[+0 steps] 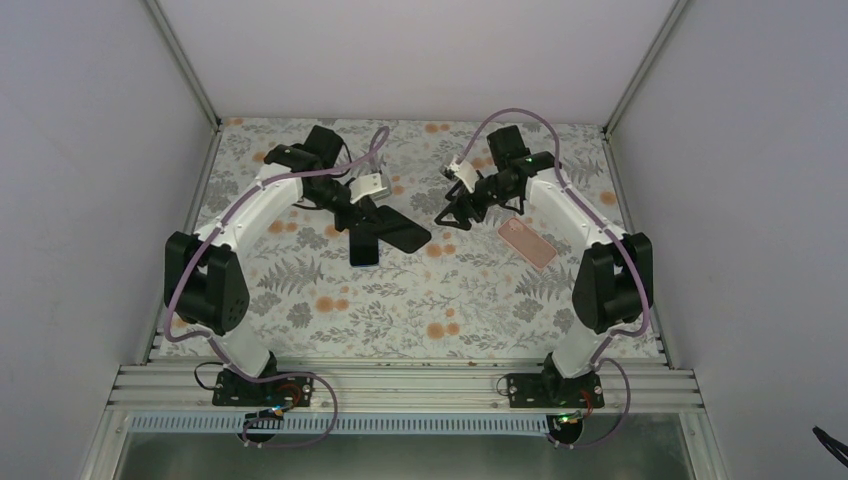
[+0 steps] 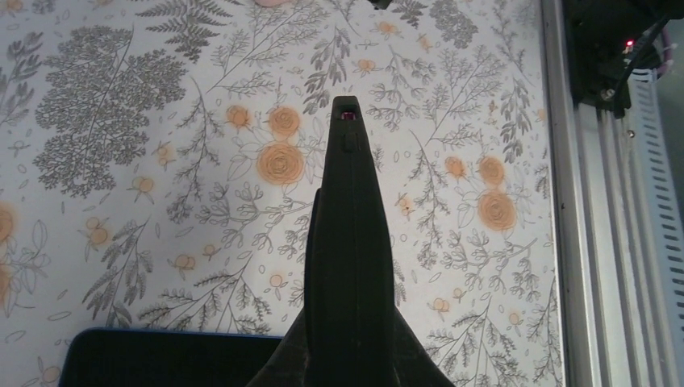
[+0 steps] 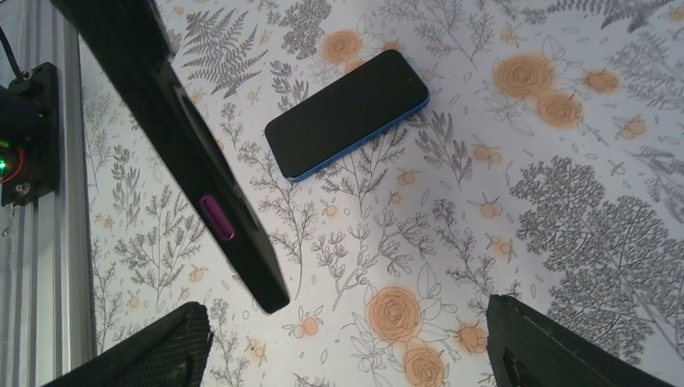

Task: Take the phone out of the phone case
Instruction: Remove the phone case from the phone.

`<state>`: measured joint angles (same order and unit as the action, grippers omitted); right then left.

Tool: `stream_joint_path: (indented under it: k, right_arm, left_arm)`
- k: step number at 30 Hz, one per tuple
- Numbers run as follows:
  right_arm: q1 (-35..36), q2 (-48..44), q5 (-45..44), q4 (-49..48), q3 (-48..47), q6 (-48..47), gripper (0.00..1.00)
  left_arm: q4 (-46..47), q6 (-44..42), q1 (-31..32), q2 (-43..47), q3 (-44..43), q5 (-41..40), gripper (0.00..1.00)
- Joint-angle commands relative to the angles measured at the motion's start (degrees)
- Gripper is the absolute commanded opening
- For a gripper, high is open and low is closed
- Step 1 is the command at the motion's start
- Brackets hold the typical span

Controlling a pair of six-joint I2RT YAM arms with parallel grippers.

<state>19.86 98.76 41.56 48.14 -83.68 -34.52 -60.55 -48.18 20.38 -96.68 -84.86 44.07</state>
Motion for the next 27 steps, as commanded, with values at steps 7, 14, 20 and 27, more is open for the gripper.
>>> stream_joint_path:
  k: [7, 14, 20, 27]
  right_arm:
    - [0.2, 1.1, 2.9, -0.2, 5.6, -3.8, 0.78]
    - [0.3, 2.1, 2.0, -1.4, 5.9, -2.7, 0.76]
    - [0.3, 3.5, 1.4, -2.2, 5.7, -2.0, 0.74]
    - [0.3, 4.3, -0.1, -3.7, 5.1, -0.3, 0.73]
  left_arm:
    - [4.3, 1.0, -0.2, 1.9, -1.3, 2.9, 0.02]
    - [3.8, 1.0, -0.1, 1.9, -2.4, 4.2, 0.02]
    - [2.0, 0.4, -0.1, 1.8, -3.8, 5.8, 0.02]
    - [1.1, -0.3, -0.1, 2.3, -3.3, 6.5, 0.02]
